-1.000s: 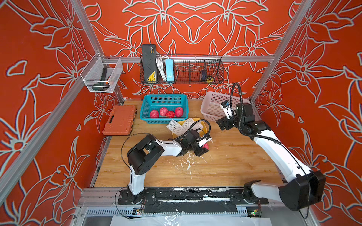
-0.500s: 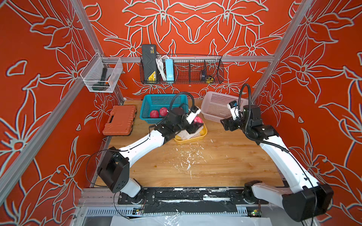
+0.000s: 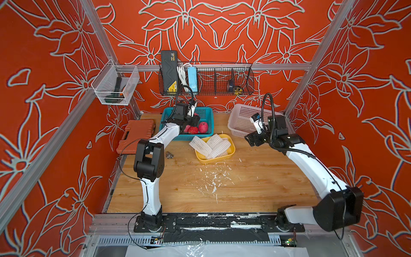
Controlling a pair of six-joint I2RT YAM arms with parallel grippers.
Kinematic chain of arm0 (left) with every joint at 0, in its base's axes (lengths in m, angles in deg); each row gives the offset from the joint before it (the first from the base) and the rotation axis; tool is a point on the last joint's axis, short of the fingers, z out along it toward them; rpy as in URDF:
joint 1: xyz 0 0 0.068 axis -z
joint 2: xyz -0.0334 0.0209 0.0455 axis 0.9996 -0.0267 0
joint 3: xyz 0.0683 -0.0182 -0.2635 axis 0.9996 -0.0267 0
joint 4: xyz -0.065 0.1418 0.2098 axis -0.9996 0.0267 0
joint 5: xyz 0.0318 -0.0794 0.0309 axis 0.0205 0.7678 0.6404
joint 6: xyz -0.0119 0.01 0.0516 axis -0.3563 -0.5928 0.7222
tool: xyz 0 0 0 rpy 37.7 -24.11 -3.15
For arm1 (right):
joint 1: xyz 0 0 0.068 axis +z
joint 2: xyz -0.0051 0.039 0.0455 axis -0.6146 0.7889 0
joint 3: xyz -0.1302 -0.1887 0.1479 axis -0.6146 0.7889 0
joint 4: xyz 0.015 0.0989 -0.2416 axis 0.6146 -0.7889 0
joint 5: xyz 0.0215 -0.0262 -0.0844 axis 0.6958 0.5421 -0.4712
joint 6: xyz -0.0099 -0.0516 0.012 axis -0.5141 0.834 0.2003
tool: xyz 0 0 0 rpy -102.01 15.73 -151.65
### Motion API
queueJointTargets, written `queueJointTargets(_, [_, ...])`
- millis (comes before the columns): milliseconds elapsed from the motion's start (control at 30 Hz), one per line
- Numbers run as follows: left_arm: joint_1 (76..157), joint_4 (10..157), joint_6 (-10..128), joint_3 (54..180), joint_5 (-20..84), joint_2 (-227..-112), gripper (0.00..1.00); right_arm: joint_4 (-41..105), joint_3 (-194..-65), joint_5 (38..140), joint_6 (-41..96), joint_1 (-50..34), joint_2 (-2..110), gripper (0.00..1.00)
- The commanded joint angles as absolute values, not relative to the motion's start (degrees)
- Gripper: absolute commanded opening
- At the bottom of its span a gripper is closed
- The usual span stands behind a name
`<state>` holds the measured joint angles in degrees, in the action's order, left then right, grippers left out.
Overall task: Remove foam nets from apples
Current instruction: Place the apple in the basket.
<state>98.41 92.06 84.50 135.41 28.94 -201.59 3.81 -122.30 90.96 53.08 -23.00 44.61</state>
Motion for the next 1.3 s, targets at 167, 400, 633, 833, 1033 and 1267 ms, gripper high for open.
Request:
queueJointTargets(167, [94.9,94.6,86.1,133.4,26.9,-202.0,0.47,5.4,-126.3,93.7,53.2,-22.8,50.1,0.88])
queueJointTargets(400, [94.5,95.9,85.5,130.1,27.2,-201.1,0.47,5.1,-127.8,92.0,52.2,-23.0,53.1,0.88])
queueJointTargets(633, [94.0,97.1,85.9,128.8,27.5,-201.4,0.47,4.1,-130.4,85.5,52.1,-23.8,54.8,0.91])
queueJointTargets(833, [93.2,102.0,85.0,133.9,28.9,-205.5,0.52,-1.9,-137.3,78.1,52.6,-26.7,59.6,0.94])
queueJointTargets(1033, [93.0,102.1,83.7,134.0,30.2,-206.6,0.62,-8.0,-144.2,73.3,51.6,-29.2,65.2,0.95])
queueJointTargets(1267, [93.0,101.2,82.9,134.2,30.1,-205.5,0.76,-15.5,-150.4,71.0,50.5,-31.5,69.9,0.96])
